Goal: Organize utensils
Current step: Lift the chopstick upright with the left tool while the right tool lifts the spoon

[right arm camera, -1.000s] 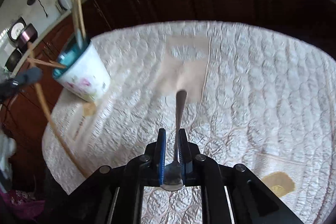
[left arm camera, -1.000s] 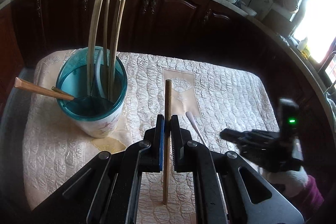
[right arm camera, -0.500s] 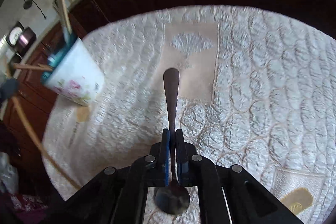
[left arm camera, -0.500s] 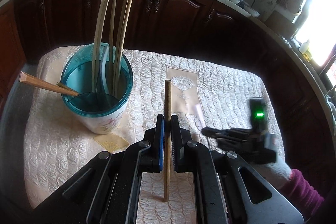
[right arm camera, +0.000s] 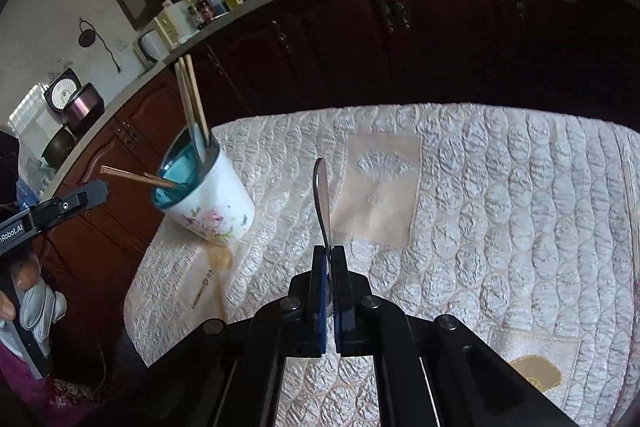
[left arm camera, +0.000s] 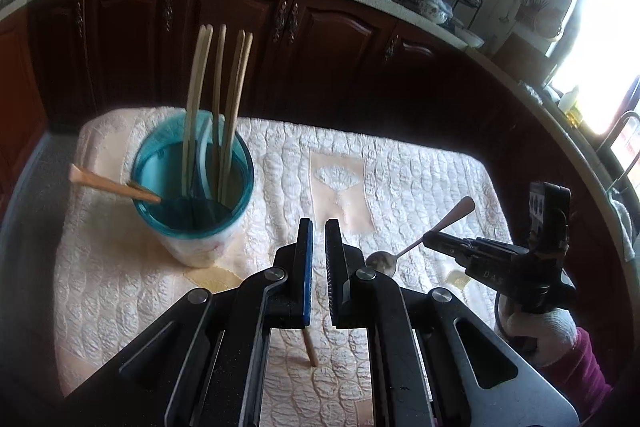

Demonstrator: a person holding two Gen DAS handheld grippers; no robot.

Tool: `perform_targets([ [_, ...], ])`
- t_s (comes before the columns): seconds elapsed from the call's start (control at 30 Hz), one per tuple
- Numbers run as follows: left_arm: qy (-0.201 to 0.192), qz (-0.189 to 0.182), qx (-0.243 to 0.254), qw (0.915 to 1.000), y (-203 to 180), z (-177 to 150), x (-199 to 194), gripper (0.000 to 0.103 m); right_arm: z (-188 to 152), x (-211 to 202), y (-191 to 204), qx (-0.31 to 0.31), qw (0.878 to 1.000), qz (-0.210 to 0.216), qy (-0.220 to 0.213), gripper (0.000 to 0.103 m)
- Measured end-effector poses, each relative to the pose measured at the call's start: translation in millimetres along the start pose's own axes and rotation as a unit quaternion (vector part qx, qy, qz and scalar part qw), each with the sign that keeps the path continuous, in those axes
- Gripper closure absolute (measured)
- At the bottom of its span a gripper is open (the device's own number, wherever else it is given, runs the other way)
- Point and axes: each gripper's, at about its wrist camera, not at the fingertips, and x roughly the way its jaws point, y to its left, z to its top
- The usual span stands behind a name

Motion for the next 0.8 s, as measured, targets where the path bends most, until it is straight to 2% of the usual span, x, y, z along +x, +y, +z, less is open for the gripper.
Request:
perform_targets([
  [0.13,-0.006,0.003,-0.003,1.0,3.9,7.2,-3.6,0.098,14.2,-0.9,13.2,-0.015,1.0,0.004,-0.011,0.101],
  [0.33,0.019,0.004,-0.014,0.9997,5.2,-2.1,18.9,0.098,12.0,1.9,12.0,-0.016,1.0,0.002,-0.006,0.101],
  [0.47,0.063,0.016,-0.01,0.9978,-1.9,-10.9,64.9,0.092,6.4,4.1,4.9,-0.008,1.0,0.003,0.0,0.101],
  [0.67,0.124,0.07,0.009,0.9897,-12.6,-11.7,155.2,0.081,-1.9,0.6,-3.5,-0.001,1.0,0.002,0.006,0.101],
  [0.73,0.138,0.099,0.011,0.9855,-12.7,-8.2,186.2,0.08,-4.4,-0.7,-5.6,0.001,1.0,0.002,0.007,0.101],
  [0.8,0.155,0.109,0.011,0.9818,-10.0,-6.6,210.8,0.08,-5.9,-1.7,-7.2,0.004,1.0,0.001,0.007,0.101],
])
